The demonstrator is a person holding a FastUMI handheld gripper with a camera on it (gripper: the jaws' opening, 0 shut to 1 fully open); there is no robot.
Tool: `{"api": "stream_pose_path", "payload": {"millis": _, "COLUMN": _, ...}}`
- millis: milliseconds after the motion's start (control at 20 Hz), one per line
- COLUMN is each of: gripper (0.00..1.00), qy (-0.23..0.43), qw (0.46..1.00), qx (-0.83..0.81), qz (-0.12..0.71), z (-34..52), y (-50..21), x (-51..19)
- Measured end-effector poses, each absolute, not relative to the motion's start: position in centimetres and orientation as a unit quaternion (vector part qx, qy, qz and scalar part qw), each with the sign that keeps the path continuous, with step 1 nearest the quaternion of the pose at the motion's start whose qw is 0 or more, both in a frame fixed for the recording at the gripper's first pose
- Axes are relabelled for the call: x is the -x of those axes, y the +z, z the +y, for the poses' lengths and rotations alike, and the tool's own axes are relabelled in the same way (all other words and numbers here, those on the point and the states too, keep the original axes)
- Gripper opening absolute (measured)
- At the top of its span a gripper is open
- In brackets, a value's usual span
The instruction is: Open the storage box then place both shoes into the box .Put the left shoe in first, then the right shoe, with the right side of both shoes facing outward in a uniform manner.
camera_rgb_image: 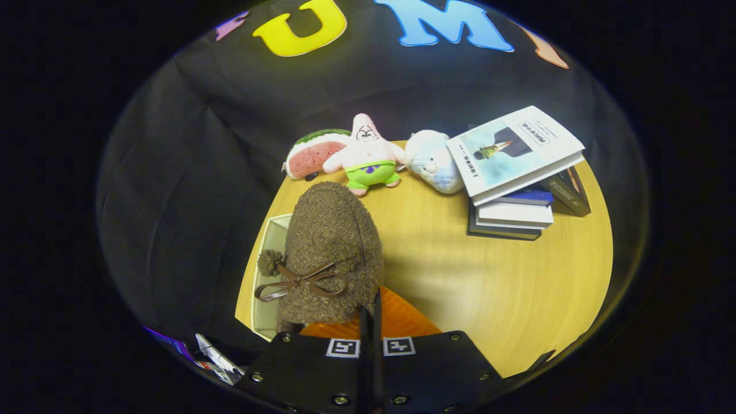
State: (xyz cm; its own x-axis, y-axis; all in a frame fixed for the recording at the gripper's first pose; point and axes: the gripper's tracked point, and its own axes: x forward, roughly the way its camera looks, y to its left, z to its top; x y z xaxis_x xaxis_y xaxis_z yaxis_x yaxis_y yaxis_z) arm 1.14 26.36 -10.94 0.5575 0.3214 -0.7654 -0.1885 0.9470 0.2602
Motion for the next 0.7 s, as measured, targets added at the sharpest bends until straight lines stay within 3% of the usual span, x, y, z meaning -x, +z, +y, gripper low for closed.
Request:
{"api": "stream_pose_path", "payload": {"millis": 400, "gripper": 0.01, "qy": 0.151, "qw": 0.863, "qx": -0.041, "qz": 0.481, "z": 31.8, "y": -14.2, "x": -2.7}}
{"api": "stream_pose_path", "payload": {"millis": 700, "gripper": 0.01, "qy": 0.084, "qw": 0.861, "qx": 0.039, "qz": 0.500, "z": 32.8, "y": -19.3, "x": -4.7}}
